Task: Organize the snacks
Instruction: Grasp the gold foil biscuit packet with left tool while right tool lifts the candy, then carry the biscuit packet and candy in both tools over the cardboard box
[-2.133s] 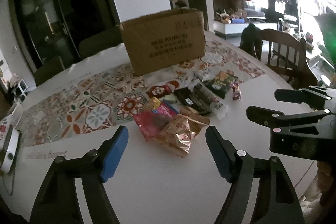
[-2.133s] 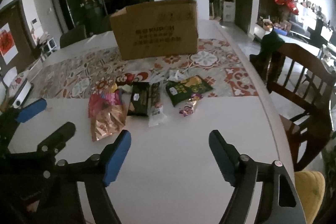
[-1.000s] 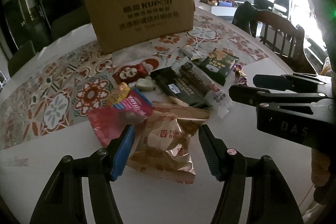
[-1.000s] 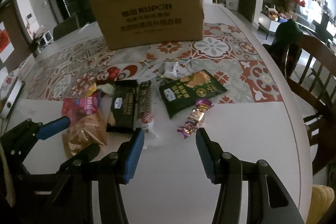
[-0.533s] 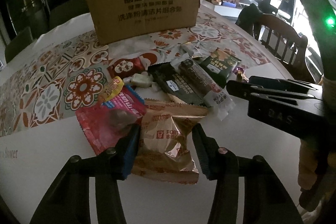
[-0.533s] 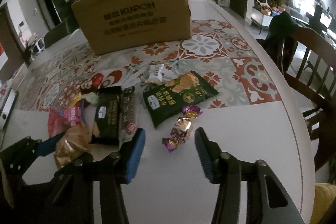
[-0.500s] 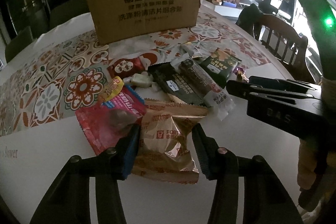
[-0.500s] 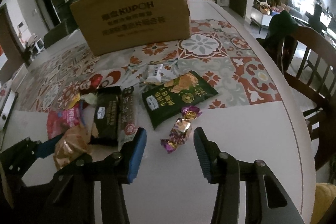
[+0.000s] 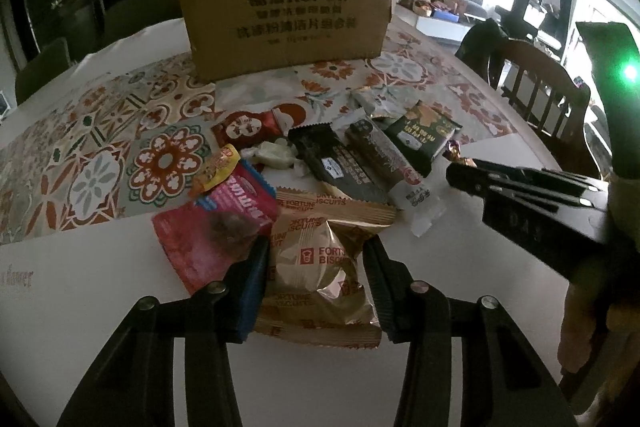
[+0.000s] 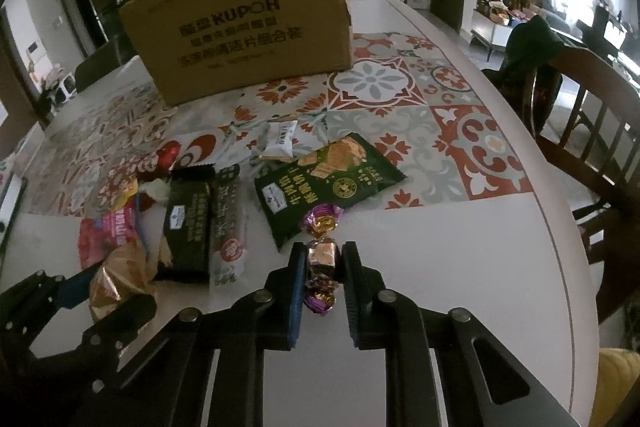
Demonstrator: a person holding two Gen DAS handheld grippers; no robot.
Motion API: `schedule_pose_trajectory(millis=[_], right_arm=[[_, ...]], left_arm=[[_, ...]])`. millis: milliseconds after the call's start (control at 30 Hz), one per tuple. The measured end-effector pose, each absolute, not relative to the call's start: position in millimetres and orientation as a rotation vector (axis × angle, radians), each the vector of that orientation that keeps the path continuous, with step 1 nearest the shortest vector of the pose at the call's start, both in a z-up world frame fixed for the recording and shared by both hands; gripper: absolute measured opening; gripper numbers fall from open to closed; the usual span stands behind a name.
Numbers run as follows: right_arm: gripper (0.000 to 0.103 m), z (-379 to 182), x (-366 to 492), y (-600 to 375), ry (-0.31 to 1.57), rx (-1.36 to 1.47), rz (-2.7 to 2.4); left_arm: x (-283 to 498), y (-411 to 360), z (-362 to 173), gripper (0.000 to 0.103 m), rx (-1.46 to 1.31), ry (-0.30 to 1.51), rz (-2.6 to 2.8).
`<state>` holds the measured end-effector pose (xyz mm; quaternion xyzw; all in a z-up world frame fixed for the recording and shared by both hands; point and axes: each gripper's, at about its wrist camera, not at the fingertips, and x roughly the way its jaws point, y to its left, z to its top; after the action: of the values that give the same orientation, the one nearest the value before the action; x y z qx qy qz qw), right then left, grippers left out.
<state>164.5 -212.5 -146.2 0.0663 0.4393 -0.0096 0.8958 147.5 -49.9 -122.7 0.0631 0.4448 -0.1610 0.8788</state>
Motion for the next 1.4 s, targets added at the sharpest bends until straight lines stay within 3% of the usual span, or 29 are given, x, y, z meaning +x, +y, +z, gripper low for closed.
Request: schedule_pose_trajectory(millis=[700, 1400], right_arm=[[0.019, -86.3, 123.5, -190.5, 0.775, 0.107, 0.072], [0.019, -43.7, 189.0, -169.8, 0.709, 0.139, 0.164]], left_arm=[[125.4, -31.9, -52.5, 0.046, 0.083, 0.743, -0.274], [183.6, -14.8, -4.7, 0.046, 0.063, 0.627, -0.261]])
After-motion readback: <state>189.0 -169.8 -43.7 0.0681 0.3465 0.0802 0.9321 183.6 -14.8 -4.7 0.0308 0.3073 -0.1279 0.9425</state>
